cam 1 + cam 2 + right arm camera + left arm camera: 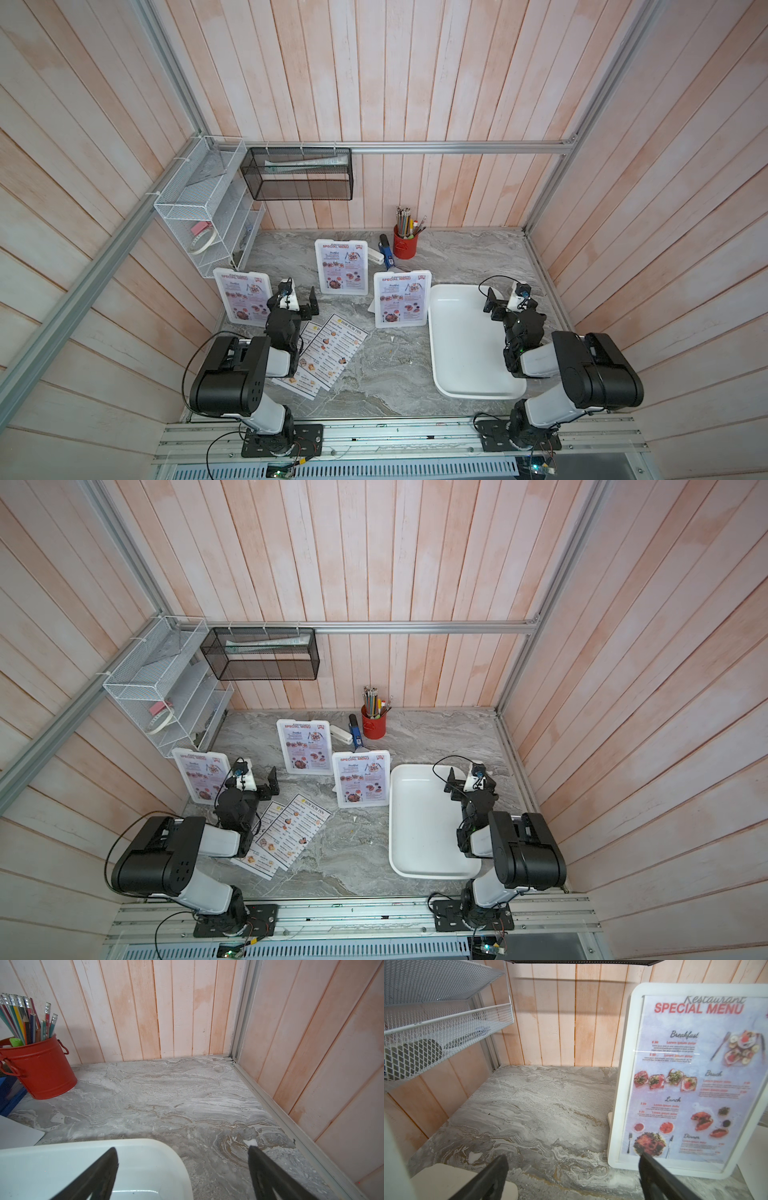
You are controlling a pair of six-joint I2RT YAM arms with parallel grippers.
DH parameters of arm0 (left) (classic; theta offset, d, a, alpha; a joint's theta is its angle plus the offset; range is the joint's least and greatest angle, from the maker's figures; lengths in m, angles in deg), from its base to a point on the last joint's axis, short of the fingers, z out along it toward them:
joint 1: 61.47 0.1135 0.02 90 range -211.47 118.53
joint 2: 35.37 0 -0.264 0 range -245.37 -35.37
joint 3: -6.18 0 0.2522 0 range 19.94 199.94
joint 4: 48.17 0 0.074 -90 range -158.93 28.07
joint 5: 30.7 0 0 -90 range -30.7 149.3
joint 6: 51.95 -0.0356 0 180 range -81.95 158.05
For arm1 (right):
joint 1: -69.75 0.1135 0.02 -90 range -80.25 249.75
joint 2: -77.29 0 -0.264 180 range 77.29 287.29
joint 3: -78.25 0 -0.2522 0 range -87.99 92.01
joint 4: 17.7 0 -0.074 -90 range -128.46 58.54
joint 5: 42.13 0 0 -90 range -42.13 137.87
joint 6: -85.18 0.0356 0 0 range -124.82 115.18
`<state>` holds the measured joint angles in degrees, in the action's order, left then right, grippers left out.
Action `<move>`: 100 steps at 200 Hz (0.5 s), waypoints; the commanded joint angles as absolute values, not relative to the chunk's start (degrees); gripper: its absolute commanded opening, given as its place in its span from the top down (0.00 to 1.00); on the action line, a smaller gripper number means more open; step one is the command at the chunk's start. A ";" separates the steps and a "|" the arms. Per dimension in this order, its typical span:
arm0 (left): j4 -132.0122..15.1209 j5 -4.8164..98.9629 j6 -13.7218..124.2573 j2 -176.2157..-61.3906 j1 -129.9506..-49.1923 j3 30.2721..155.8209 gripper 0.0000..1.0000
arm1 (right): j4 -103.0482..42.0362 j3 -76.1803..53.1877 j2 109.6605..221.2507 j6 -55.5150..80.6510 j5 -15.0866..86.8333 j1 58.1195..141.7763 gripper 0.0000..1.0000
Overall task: Replace the menus in the menu holders
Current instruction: Reset both arms
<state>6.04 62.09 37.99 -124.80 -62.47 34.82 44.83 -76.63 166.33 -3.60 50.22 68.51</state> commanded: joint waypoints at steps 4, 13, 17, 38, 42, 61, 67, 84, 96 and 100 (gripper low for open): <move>7.08 61.39 37.39 -125.11 -62.03 34.71 0.00 | 59.57 -85.03 165.05 -7.62 41.18 68.23 0.02; 7.07 61.37 37.43 -125.10 -62.12 34.71 0.00 | 65.02 -87.68 165.67 -6.25 44.19 67.74 0.02; 7.15 61.33 37.43 -125.03 -62.12 34.71 0.00 | 65.62 -87.39 166.52 -4.31 48.82 67.73 0.02; 7.05 61.33 37.43 -125.08 -62.14 34.75 0.00 | 38.35 -74.37 164.99 -2.88 54.63 68.81 0.02; 7.16 61.39 37.43 -125.05 -62.07 34.74 0.00 | 33.19 -72.72 163.42 -4.57 50.69 68.86 0.02; 7.07 61.37 37.43 -125.04 -62.06 34.71 0.00 | 59.41 -83.29 167.13 -7.42 41.30 68.66 0.02; 7.13 61.43 37.43 -125.10 -62.11 34.71 0.00 | 64.74 -84.63 168.83 -7.30 42.11 68.69 0.02; 7.16 61.33 37.40 -125.02 -62.03 34.71 0.00 | 56.05 -81.25 167.49 -4.91 48.74 68.63 0.02; 7.16 61.32 37.43 -125.03 -62.11 34.71 0.00 | 42.67 -74.95 166.29 -4.12 50.16 68.49 0.02; 7.13 61.41 37.43 -125.09 -62.07 34.71 0.00 | 41.27 -75.32 165.07 -3.80 50.30 68.35 0.02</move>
<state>6.26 62.09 37.99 -124.80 -62.47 34.82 52.48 -81.68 167.07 -4.98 47.84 68.58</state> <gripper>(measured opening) 0.998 0.983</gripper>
